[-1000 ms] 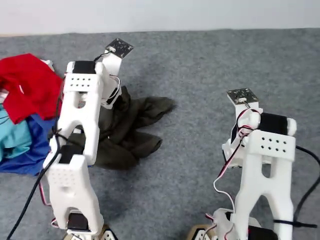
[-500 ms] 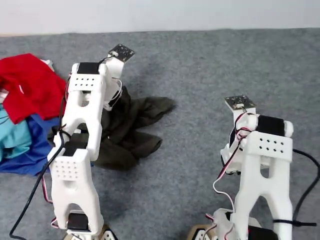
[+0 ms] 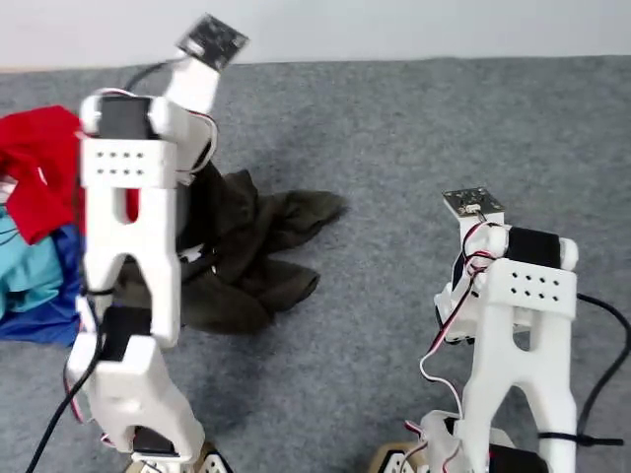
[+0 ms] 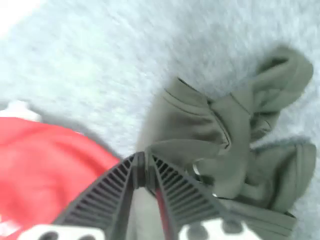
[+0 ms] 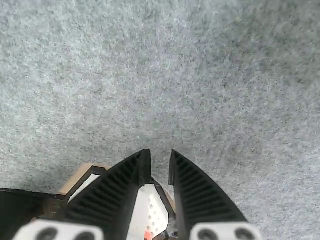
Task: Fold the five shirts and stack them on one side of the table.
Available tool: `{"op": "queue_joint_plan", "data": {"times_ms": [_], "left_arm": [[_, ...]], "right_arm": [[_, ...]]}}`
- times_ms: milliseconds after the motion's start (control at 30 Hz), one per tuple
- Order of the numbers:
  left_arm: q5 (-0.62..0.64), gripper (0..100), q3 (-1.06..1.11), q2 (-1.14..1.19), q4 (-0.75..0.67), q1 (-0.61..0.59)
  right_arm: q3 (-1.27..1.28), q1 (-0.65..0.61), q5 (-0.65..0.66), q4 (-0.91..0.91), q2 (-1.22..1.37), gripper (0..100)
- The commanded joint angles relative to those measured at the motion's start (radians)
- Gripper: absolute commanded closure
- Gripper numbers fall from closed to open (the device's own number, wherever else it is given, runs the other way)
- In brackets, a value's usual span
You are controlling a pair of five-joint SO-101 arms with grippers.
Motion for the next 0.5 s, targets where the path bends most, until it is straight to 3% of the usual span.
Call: {"op": "queue_joint_plan", "data": {"times_ms": [0,167,467], "left_arm": [[0.003,100,-0.050,-0.143,0.028,-0.054],[-0.014,100,0.004,-0.259,0.029,-0.163],[-0.112,100,0.348,-0.499,0.028,-0.399]], "right_arm": [[-0.014,-0.008,-0.006,-0.004,-0.008,92.4],[-0.014,-0.010,-0.005,-0.028,-0.008,92.4],[-0.015,-0.050,-0.005,-0.088,-0.004,92.4]]}}
